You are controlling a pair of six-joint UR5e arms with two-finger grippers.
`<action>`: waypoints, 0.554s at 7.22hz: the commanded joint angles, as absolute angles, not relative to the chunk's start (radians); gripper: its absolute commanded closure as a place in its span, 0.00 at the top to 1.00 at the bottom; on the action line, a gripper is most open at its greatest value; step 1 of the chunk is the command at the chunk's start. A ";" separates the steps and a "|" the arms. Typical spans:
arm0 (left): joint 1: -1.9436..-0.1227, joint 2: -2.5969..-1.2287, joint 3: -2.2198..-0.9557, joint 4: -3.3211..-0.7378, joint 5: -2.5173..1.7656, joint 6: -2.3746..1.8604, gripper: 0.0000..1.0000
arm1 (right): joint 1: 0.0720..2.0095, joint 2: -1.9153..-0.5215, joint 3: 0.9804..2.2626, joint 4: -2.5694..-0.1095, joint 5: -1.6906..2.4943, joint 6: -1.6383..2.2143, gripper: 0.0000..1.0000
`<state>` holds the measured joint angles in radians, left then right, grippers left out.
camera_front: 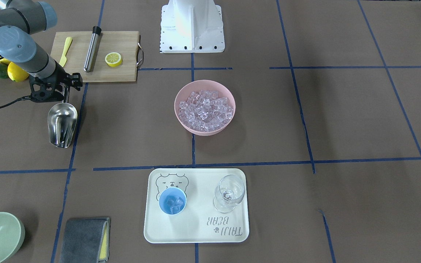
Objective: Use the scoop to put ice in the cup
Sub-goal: 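Lower the scoop onto the table and open the right gripper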
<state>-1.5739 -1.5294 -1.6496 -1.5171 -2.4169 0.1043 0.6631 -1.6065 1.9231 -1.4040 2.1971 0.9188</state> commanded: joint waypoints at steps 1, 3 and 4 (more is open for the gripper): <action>-1.574 -1.529 -1.649 -1.517 -2.418 0.104 1.00 | 0.724 -1.598 1.951 -1.408 2.191 0.919 1.00; -1.574 -1.529 -1.651 -1.517 -2.418 0.104 1.00 | 0.846 -1.598 1.996 -1.410 2.155 0.884 1.00; -1.574 -1.529 -1.651 -1.517 -2.415 0.106 1.00 | 0.915 -1.591 1.984 -1.411 2.155 0.758 1.00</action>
<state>-1.5739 -1.5294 -1.6506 -1.5171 -2.4169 0.1046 0.8341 -1.5966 1.9823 -1.4095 2.1628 0.8598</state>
